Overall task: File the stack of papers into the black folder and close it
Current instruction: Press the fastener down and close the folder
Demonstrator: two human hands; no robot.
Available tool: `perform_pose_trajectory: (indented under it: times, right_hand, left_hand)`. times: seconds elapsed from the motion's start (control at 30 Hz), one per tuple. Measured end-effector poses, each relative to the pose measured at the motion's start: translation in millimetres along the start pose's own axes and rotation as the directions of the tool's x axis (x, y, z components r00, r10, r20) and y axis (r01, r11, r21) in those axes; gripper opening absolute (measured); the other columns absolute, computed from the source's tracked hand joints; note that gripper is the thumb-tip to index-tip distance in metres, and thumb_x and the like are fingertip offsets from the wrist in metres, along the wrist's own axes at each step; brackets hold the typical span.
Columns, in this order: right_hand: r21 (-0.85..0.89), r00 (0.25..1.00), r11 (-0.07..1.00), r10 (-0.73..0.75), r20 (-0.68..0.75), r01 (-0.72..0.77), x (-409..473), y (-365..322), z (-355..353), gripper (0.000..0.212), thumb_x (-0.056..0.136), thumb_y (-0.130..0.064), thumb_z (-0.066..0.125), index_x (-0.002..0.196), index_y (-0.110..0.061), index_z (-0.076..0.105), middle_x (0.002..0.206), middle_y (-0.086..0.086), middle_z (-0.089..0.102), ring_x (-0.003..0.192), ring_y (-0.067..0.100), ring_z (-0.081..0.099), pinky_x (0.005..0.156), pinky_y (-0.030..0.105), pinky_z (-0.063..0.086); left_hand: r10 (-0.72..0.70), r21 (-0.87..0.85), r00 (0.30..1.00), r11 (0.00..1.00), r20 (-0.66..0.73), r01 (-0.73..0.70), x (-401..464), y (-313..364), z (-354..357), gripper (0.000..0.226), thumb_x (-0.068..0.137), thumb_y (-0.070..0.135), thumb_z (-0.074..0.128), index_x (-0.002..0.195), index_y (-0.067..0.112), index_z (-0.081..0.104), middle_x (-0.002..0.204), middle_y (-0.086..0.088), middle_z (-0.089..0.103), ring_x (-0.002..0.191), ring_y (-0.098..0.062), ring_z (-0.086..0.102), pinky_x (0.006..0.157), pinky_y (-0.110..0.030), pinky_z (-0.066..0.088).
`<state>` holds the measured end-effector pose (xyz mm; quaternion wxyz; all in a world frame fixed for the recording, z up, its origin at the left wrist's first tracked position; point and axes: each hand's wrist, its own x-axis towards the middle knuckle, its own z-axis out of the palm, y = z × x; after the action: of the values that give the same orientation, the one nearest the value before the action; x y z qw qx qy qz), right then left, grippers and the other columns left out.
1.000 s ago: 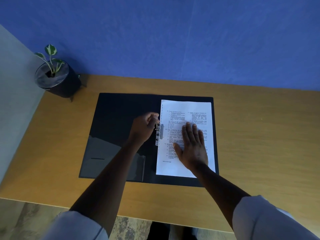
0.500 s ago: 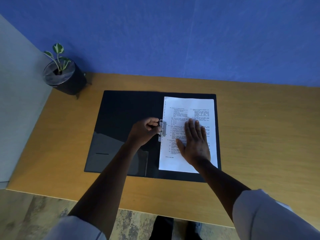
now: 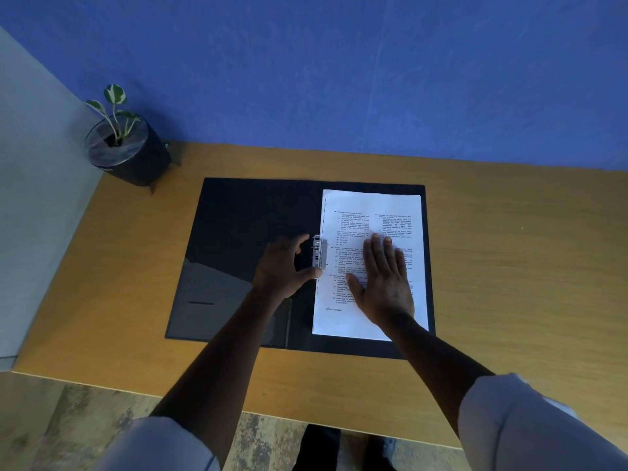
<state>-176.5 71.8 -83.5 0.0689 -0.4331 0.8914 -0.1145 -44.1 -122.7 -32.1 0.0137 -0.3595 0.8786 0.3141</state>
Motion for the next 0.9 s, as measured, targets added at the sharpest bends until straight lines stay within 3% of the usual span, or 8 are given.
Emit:
perform_pose_trajectory:
  times: [0.2,0.6,0.8,0.9]
  right_hand:
    - [0.001,1.0,1.0,-0.004,-0.007,0.004,-0.4,0.0,0.1,0.08,0.102,-0.058,0.032,0.161,-0.008,0.009,0.17,0.01,0.002,0.157,0.026,-0.005,0.128,0.047,0.008]
    - [-0.003,1.0,1.0,-0.003,0.006,0.003,-0.5,-1.8,-3.9,0.081,0.102,-0.058,0.031,0.161,-0.008,0.008,0.17,0.011,0.002,0.157,0.027,-0.005,0.127,0.048,0.009]
    - [-0.03,1.0,0.999,-0.011,0.023,0.012,0.3,-1.2,-4.1,0.08,0.102,-0.057,0.03,0.161,-0.007,0.007,0.17,0.012,0.001,0.157,0.029,-0.005,0.127,0.049,0.009]
    - [-0.027,1.0,0.999,-0.019,0.02,0.02,-0.4,-1.3,-5.0,0.08,0.102,-0.057,0.029,0.161,-0.006,0.009,0.17,0.013,0.003,0.157,0.03,-0.003,0.127,0.05,0.009]
  left_hand:
    - [0.004,0.087,1.0,0.996,-0.025,-0.002,-1.4,1.0,4.2,0.084,0.07,0.056,0.076,0.144,0.035,0.04,0.118,0.0,0.054,0.112,-0.023,0.049,0.091,-0.044,0.048]
    - [-0.017,0.022,1.0,1.0,-0.018,0.018,-4.8,1.9,0.7,0.082,0.07,0.058,0.073,0.143,0.036,0.042,0.114,0.002,0.054,0.112,-0.022,0.047,0.093,-0.045,0.048]
    - [-0.054,-0.1,0.996,0.994,-0.074,0.046,-9.6,-1.8,1.2,0.079,0.065,0.055,0.079,0.136,0.03,0.054,0.104,0.005,0.052,0.105,-0.015,0.049,0.089,-0.035,0.047]
    - [-0.12,-0.167,0.982,0.981,-0.143,0.096,-17.9,-6.1,1.1,0.067,0.071,0.046,0.08,0.131,0.024,0.059,0.108,0.0,0.055,0.105,-0.019,0.053,0.09,-0.036,0.048]
